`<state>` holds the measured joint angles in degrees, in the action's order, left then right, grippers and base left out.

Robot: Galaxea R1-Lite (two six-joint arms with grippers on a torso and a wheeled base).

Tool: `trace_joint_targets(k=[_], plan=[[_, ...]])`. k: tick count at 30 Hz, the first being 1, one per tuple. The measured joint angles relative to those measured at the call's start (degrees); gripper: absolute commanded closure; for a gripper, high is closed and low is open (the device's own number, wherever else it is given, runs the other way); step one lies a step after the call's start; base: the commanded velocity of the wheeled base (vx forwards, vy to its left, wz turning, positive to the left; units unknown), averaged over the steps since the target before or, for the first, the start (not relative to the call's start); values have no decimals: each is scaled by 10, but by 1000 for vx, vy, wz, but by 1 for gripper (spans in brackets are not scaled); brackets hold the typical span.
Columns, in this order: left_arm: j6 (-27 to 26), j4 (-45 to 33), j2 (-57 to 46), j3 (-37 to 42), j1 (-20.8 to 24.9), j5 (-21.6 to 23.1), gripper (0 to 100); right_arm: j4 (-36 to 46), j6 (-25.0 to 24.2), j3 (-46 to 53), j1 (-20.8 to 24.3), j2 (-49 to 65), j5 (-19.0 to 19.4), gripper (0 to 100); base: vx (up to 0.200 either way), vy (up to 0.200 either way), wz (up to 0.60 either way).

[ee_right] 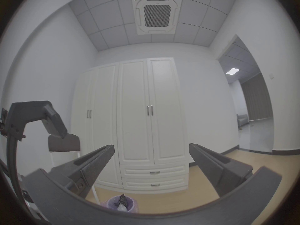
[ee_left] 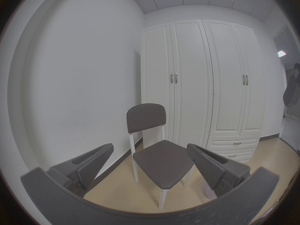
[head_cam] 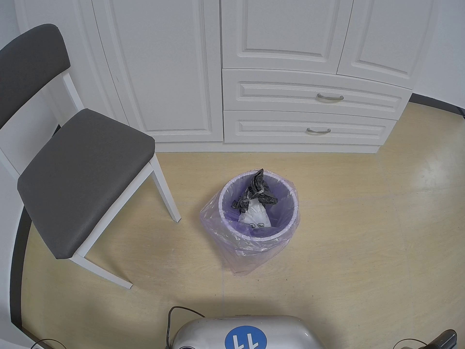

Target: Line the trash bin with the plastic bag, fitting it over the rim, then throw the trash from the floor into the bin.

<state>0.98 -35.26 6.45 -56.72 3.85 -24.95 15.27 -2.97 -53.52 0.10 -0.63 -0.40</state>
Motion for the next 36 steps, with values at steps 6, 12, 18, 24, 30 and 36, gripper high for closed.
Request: trace_joint_targets(k=[6,12,18,24,30,36], plan=[[-6,-3,-20,17,-16,10,0,-72,5,31,0,0,17,0,0,0,0],[-10,7,-44,52,-31,55,0,-169,6,88,-1,0,15,0,0,0,0],[-8,136,-53,116,-37,75,0,-278,3,158,-1,0,-3,0,0,0,0],[-6,350,-56,226,-38,103,0,-340,3,218,-1,0,-17,0,0,0,0],[-4,492,-57,372,-39,133,0,-421,9,300,-1,-1,-30,0,0,0,0],[-3,563,-57,478,-39,148,0,-486,31,404,-2,-1,-33,0,0,0,0]])
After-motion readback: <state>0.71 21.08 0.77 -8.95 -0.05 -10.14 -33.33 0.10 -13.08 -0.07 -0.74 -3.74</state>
